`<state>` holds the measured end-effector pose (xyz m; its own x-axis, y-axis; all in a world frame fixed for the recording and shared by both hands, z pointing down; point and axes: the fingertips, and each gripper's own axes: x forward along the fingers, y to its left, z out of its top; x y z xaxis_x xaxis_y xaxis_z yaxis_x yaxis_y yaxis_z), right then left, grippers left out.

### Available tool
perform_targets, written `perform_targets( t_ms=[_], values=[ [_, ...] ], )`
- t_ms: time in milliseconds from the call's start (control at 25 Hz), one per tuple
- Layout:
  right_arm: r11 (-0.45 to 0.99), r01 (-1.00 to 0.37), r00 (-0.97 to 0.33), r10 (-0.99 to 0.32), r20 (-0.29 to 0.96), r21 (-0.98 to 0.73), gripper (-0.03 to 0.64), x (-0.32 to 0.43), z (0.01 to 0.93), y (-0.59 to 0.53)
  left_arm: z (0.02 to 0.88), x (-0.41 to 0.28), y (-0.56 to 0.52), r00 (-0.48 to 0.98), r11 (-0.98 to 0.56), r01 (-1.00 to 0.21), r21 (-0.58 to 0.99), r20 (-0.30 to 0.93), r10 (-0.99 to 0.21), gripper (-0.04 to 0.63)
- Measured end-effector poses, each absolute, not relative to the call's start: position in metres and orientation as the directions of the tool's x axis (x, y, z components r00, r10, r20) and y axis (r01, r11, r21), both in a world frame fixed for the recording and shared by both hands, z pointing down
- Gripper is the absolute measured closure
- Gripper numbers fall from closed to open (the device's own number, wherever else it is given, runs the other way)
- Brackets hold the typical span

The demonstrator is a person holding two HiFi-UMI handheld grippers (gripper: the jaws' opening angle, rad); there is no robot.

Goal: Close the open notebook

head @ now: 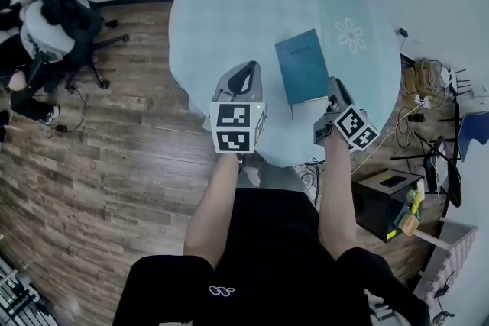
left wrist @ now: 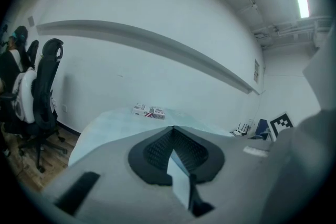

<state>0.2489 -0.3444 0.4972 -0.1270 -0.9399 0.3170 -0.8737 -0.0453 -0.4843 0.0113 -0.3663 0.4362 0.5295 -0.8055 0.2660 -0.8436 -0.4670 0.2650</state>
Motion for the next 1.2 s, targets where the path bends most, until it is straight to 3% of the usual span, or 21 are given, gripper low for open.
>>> perform_targets(
  t_ms=[240, 440, 800, 1200],
  values=[
    [0.11, -0.943, -0.166, -0.974, 0.157, -0.313, 0.53, 0.221, 0.41, -0.376, 0.392, 0.009, -0.379, 0.528, -0.488, -0.844, 0.221, 0.189, -0.828, 0.592],
    [0.235, -0.95, -0.236, -0.972, -0.018, -0.206, 0.606, 0.187, 0.337, -0.396, 0.349, 0.002, -0.393, 0.516, -0.494, -0.851, 0.177, 0.108, -0.85, 0.592],
    [0.399, -0.912, -0.373, -0.903, -0.212, -0.093, 0.606, 0.138, 0.252, -0.4, 0.286, -0.005, -0.408, 0.508, -0.507, -0.857, 0.092, -0.013, -0.861, 0.592],
    [0.448, -0.894, -0.444, -0.887, -0.129, -0.007, 0.607, 0.119, 0.243, -0.413, 0.268, 0.01, -0.419, 0.534, -0.536, -0.842, 0.062, -0.047, -0.844, 0.592]
  ],
)
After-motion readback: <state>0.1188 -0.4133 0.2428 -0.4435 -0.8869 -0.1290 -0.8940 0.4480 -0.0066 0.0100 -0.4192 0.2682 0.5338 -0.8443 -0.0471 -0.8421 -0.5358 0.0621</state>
